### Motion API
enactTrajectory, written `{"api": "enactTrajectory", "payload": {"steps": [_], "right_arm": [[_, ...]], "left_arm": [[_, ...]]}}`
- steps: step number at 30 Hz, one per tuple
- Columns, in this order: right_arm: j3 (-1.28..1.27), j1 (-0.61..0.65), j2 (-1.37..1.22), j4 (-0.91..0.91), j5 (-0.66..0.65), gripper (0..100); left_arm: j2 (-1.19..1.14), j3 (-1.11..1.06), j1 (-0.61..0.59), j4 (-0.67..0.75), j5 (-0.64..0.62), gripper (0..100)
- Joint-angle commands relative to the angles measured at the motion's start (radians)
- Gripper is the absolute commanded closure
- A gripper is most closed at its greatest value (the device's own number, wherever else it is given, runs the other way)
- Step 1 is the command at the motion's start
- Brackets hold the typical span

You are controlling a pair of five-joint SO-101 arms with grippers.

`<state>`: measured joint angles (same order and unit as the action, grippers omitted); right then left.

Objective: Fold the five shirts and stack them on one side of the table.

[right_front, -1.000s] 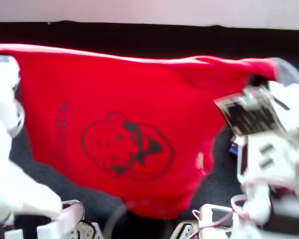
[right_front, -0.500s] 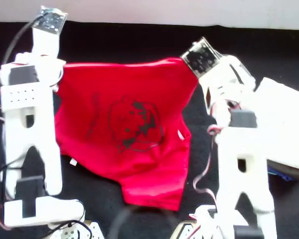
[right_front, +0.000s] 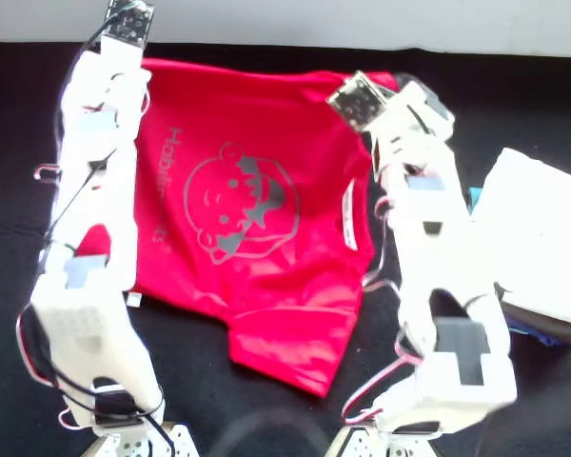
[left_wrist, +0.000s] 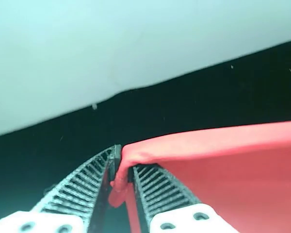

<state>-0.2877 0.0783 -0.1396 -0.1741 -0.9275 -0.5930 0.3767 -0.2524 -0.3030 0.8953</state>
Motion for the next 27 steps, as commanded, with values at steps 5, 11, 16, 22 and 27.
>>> {"api": "enactTrajectory", "payload": {"steps": [5,11,16,22,27], "right_arm": [[0.346,-0.010,-0.211,-0.010,-0.026,99.1],[0.407,0.012,-0.205,0.295,-0.020,99.1],[0.407,0.013,-0.099,0.716,0.081,99.1],[0.412,0.028,-0.008,1.155,0.229,99.1],[0.414,0.064,0.038,1.411,0.339,99.1]], "left_arm": [[-0.236,0.352,0.016,0.028,0.015,99],[-0.309,0.374,-0.005,-0.009,0.153,99],[-0.294,0.381,-0.027,-0.259,0.153,99],[-0.168,0.378,-0.041,-0.697,0.152,99],[-0.087,0.378,-0.054,-1.008,0.150,99]]}}
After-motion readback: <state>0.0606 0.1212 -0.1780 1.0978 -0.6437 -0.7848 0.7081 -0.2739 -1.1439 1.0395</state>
